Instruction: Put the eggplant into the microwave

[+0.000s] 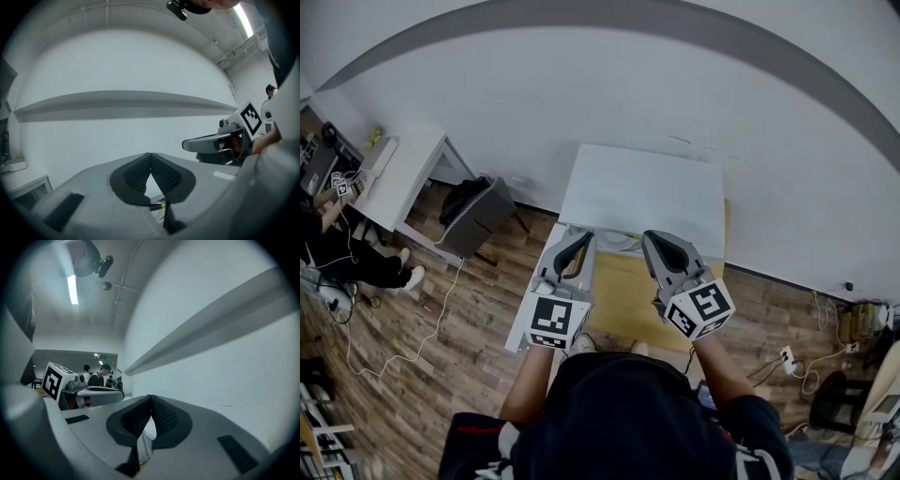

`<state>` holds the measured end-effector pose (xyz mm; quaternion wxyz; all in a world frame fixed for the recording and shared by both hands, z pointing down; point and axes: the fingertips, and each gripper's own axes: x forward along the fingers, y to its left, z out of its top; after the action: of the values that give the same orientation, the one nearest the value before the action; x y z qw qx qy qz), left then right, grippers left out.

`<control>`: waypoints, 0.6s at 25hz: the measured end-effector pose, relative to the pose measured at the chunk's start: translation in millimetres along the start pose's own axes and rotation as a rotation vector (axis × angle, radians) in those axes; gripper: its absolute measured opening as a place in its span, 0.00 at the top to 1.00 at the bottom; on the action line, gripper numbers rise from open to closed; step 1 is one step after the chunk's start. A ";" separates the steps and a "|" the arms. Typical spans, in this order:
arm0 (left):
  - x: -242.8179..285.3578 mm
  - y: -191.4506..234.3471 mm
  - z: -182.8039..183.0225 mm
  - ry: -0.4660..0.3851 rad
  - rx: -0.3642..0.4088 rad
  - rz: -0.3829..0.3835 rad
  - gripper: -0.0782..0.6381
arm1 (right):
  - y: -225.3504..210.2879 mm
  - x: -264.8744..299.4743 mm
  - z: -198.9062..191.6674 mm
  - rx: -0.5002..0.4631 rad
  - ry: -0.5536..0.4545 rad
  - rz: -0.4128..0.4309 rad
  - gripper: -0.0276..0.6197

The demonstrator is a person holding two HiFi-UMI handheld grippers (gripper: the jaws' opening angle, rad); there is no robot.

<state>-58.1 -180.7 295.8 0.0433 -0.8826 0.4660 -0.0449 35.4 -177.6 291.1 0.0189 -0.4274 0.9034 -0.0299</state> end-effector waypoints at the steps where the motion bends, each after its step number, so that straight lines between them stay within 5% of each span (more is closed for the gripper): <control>1: 0.1 0.8 -0.3 0.000 -0.001 0.002 0.87 | 0.1 1.1 -0.6 0.000 0.000 0.001 0.94; 15: -1.6 7.0 6.4 -0.014 0.005 0.008 0.87 | 3.3 11.5 5.3 -0.004 -0.013 0.006 0.94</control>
<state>-64.0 -183.0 288.6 0.0488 -0.8810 0.4690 -0.0396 25.8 -184.6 285.4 0.0240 -0.4250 0.9045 -0.0254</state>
